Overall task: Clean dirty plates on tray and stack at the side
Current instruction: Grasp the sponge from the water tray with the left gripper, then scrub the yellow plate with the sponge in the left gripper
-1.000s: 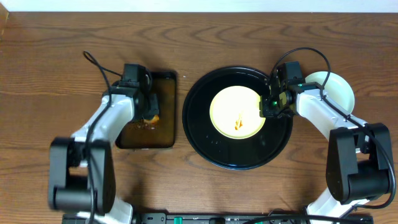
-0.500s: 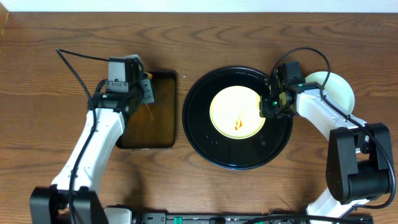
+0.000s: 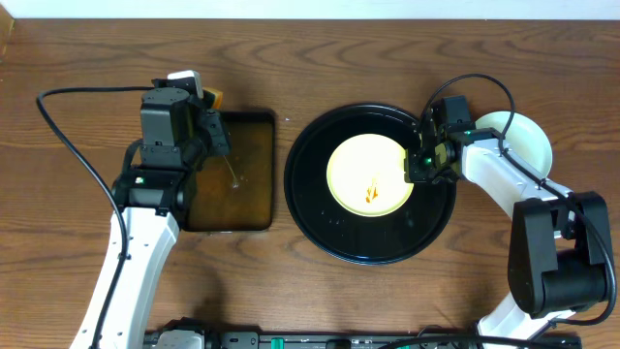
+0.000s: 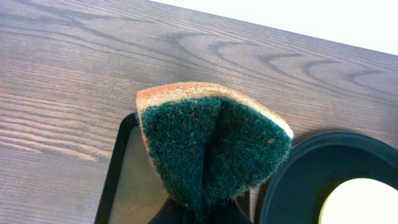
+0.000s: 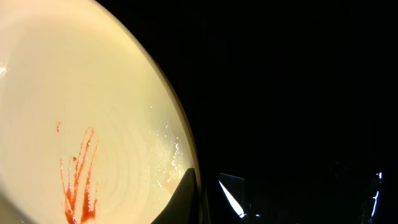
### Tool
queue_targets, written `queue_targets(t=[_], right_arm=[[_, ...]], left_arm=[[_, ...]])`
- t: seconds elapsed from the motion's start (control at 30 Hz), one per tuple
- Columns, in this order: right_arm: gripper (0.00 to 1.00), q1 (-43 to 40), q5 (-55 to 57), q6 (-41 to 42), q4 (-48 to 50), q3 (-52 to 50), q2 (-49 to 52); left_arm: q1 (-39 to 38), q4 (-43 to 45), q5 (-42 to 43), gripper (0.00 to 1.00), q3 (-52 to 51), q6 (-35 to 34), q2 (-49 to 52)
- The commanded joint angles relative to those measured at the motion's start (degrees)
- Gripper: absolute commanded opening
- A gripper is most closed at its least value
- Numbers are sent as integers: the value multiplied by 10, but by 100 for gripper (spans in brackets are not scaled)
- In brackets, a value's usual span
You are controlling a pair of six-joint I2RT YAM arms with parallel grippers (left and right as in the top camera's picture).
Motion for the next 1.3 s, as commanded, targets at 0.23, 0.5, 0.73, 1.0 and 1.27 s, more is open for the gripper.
queue_targets(t=[0.23, 0.5, 0.73, 1.0, 1.27], right_arm=[[1, 10, 8, -10, -2, 2, -5], [1, 10, 8, -10, -2, 2, -5], [1, 10, 8, -15, -4, 2, -5], [1, 10, 7, -15, -10, 2, -5], [1, 34, 7, -14, -20, 2, -5]], left_arm=[[-2, 3, -7, 7, 0, 2, -2], [-2, -47, 2, 7, -1, 1, 165], [-2, -76, 49, 7, -1, -3, 243], [-2, -75, 84, 7, 0, -3, 193], [-12, -50, 143, 7, -1, -3, 124]])
